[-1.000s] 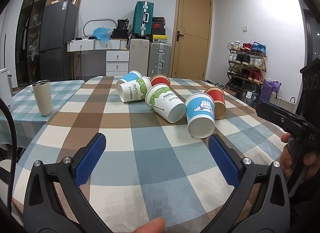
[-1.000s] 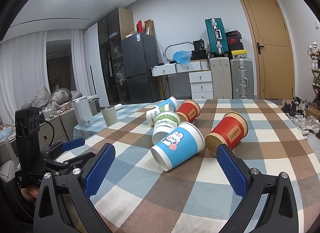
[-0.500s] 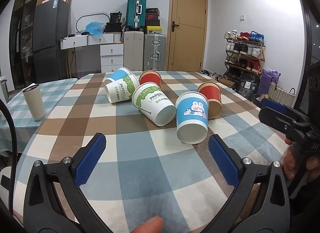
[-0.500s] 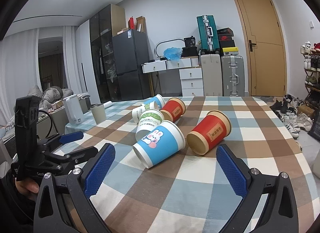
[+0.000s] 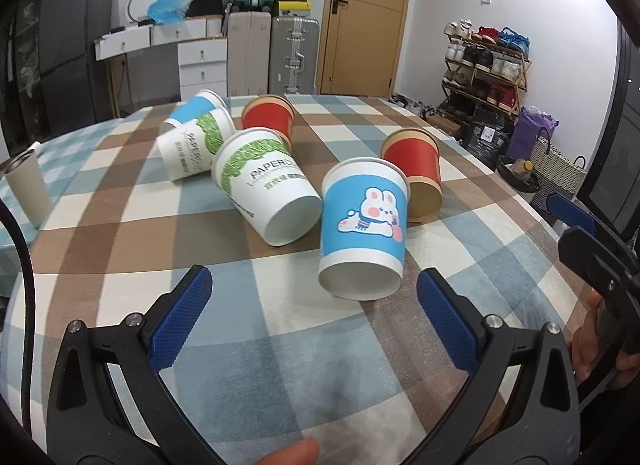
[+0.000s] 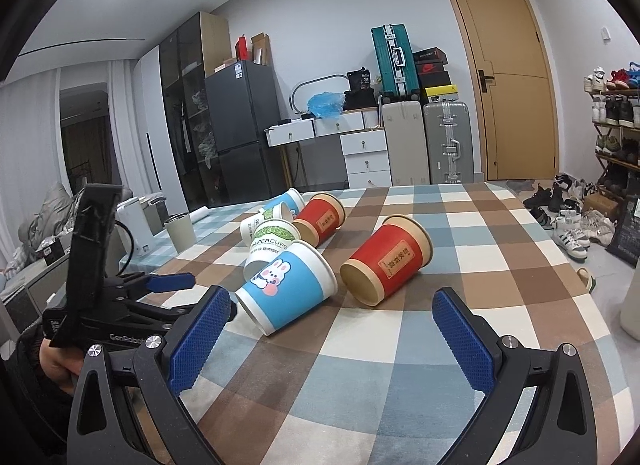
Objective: Flip cup upright
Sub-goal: 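Move the left tool toward the lying blue bunny cup's base, then close the left gripper around the blue bunny cup's body, then bring the right tool to the blue bunny cup beside the left tool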
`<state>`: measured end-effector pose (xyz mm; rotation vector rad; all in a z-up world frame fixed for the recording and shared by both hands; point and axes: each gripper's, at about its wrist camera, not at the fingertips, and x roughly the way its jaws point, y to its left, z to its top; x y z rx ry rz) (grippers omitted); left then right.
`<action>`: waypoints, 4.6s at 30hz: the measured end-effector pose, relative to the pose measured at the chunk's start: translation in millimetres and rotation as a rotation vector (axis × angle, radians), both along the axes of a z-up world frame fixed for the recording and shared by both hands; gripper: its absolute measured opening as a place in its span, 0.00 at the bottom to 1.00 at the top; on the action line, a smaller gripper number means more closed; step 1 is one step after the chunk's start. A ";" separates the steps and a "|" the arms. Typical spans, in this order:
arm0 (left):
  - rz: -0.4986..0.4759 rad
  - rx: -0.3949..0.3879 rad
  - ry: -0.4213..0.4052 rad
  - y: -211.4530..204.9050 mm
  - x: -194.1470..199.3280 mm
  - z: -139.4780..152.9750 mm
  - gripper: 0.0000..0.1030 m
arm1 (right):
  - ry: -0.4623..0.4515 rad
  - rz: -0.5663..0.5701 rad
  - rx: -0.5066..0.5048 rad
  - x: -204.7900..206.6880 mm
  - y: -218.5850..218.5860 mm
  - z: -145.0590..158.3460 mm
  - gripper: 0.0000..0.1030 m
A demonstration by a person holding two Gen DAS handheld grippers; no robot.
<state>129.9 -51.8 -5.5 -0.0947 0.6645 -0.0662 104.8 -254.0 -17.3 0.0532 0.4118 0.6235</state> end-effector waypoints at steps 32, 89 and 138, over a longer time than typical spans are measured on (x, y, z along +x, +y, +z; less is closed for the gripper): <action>-0.084 0.071 0.100 -37.3 42.8 -8.5 0.53 | 0.000 0.000 0.002 0.8 1.0 -0.1 1.00; 0.181 -0.174 0.063 12.1 -84.1 -17.2 0.54 | 0.025 0.092 -0.040 -7.3 36.8 -8.8 1.00; 0.189 -0.027 -0.128 92.8 -108.3 -10.0 0.99 | 0.598 0.230 -0.048 46.6 138.1 -31.6 0.95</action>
